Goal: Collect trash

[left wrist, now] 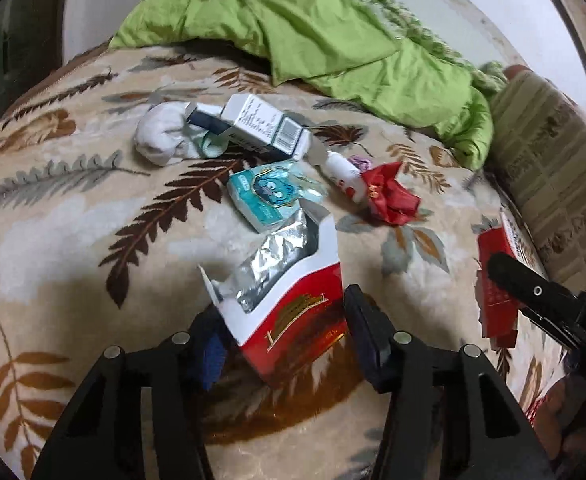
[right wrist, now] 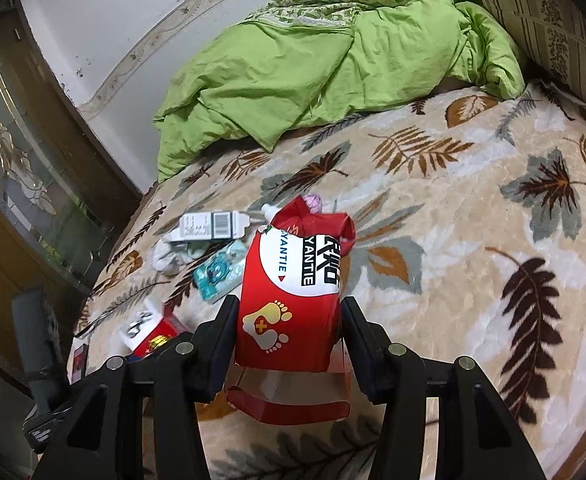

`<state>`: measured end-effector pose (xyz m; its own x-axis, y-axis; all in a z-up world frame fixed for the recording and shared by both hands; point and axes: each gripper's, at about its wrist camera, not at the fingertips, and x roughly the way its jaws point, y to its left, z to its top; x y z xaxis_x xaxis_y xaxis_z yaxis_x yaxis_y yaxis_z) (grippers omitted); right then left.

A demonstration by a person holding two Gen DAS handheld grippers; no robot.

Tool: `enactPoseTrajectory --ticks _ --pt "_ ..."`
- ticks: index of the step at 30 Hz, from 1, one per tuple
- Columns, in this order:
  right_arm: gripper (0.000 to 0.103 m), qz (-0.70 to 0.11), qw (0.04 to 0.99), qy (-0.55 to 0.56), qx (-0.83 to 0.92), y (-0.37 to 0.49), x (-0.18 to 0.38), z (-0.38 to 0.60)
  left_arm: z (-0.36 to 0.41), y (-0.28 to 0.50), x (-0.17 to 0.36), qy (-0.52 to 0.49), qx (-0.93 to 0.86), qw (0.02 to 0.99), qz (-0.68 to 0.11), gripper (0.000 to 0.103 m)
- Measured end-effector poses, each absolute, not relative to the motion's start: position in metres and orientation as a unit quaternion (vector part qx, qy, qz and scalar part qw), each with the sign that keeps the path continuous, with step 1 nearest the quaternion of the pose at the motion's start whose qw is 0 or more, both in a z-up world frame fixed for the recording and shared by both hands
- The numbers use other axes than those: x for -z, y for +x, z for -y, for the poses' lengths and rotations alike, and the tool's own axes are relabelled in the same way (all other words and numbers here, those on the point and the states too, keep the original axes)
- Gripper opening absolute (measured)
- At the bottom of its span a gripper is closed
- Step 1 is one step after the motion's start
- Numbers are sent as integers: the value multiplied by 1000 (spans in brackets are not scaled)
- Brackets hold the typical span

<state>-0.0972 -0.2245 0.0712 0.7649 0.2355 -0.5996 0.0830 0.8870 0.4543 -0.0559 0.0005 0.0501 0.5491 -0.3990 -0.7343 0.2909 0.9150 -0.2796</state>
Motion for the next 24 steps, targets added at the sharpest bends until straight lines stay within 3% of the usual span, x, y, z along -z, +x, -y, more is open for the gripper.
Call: enactPoseTrajectory --ticks 12,24 --pt "55 -329 922 196 -52 -136 -74 212 -1 -107 -83 12 160 930 -330 52" --pt "55 -292 942 166 -13 -161 -85 214 7 -119 -82 50 133 943 -299 53"
